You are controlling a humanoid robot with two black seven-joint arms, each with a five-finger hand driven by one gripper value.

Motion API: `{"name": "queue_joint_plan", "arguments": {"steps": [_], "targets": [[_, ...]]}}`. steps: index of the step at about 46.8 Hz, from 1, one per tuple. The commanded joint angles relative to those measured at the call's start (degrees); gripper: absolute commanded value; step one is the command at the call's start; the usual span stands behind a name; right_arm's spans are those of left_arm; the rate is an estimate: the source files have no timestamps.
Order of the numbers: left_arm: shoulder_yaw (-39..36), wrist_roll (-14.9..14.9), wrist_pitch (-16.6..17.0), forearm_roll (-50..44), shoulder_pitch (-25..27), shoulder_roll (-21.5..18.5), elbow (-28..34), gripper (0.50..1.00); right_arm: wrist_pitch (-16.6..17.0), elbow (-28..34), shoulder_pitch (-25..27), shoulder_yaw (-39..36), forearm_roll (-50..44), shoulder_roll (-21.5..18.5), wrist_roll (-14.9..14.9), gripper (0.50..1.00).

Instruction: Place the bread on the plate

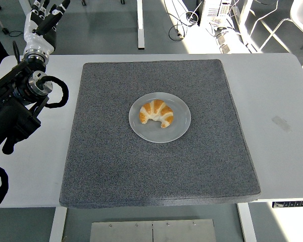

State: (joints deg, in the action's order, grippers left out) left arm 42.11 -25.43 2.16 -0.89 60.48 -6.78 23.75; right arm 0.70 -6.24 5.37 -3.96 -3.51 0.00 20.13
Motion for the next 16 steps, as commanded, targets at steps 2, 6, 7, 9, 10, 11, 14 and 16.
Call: {"name": "queue_joint_plan", "arguments": {"steps": [2, 6, 7, 9, 10, 11, 14, 16], "targets": [[-0.01, -0.14, -0.05, 0.01, -0.45, 0.01, -0.02, 0.972, 0.00, 0.00, -0.01, 0.00, 0.00, 0.00, 0.00, 1.000], [-0.01, -0.23, -0.14, 0.01, -0.89, 0.28, -0.02, 0.972, 0.00, -0.09, -0.10, -0.09, 0.00, 0.00, 0.00, 1.000], [-0.01, -0.23, -0.14, 0.01, -1.06, 0.28, -0.02, 0.972, 0.00, -0.18, -0.28, -0.09, 0.00, 0.00, 0.00, 1.000], [0.08, -0.58, -0.32, 0.01, -1.41, 0.28, -0.02, 0.972, 0.00, -0.18, -0.36, -0.09, 0.00, 0.00, 0.00, 1.000], [0.08, -0.93, -0.49, -0.08, -1.50, 0.36, -0.02, 0.972, 0.00, -0.18, -0.36, -0.09, 0.00, 0.00, 0.00, 1.000], [0.08, -1.46, -0.75, -0.25, -1.59, 0.36, -0.02, 0.972, 0.00, -0.18, -0.36, 0.00, 0.00, 0.00, 0.00, 1.000], [0.08, -2.34, -1.55, -0.78, -1.59, 0.28, -0.02, 0.972, 0.09, -0.18, -0.28, -0.09, 0.00, 0.00, 0.09, 1.000], [0.08, -2.43, -1.81, -1.05, -1.59, 0.19, -0.02, 0.972, 0.09, -0.18, -0.28, -0.17, 0.00, 0.00, 0.00, 1.000]]}}
